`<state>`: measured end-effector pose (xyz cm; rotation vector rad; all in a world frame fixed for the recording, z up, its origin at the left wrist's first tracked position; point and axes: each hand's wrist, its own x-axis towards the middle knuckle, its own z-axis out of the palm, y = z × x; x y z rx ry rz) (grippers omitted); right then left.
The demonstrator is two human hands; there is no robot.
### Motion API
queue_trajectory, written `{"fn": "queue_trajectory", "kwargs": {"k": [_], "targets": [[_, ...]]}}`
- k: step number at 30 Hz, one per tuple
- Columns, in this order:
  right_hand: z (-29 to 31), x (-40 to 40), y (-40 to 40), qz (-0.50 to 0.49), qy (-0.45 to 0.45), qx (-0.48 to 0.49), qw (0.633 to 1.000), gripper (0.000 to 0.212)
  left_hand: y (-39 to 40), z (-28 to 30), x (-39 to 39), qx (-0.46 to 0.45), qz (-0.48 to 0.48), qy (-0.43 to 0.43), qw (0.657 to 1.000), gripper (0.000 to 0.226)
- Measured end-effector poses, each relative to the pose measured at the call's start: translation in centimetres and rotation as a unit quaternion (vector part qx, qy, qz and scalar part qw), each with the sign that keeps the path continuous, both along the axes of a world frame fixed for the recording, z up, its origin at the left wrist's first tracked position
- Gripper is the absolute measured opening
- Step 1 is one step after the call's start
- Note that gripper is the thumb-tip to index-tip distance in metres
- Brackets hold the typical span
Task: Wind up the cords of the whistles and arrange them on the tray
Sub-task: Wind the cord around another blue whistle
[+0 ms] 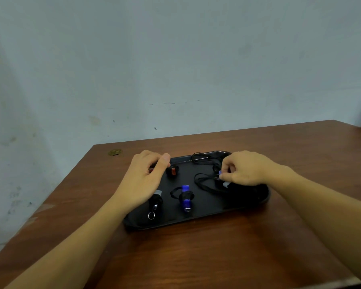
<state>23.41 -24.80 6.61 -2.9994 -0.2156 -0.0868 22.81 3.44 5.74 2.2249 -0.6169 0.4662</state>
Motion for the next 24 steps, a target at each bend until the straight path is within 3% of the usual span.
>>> {"fn": "queue_trajectory", "kwargs": {"k": [2, 5, 9, 16, 24], "targets": [[-0.1, 0.3, 0.1, -0.015, -0.050, 0.017, 0.999, 0.020, -0.4, 0.4, 0.1, 0.015, 0.000, 0.005, 1.000, 0.049], [-0.1, 0.7, 0.2, -0.051, 0.017, -0.027, 0.998, 0.035, -1.0, 0.8, 0.4, 0.034, -0.005, 0.016, 0.999, 0.043], [-0.2, 1.0, -0.1, -0.054, -0.005, -0.013, 0.998, 0.012, -1.6, 1.3, 0.6, 0.059, -0.011, 0.025, 0.998, 0.041], [-0.2, 0.5, -1.2, -0.040, 0.059, 0.004, 0.997, 0.019, -1.5, 2.1, 0.1, 0.068, -0.013, 0.029, 0.997, 0.036], [-1.1, -0.6, -1.3, -0.023, -0.039, 0.007, 0.999, 0.012, -1.4, 2.9, -1.1, 0.082, -0.012, 0.020, 0.996, 0.026]]}}
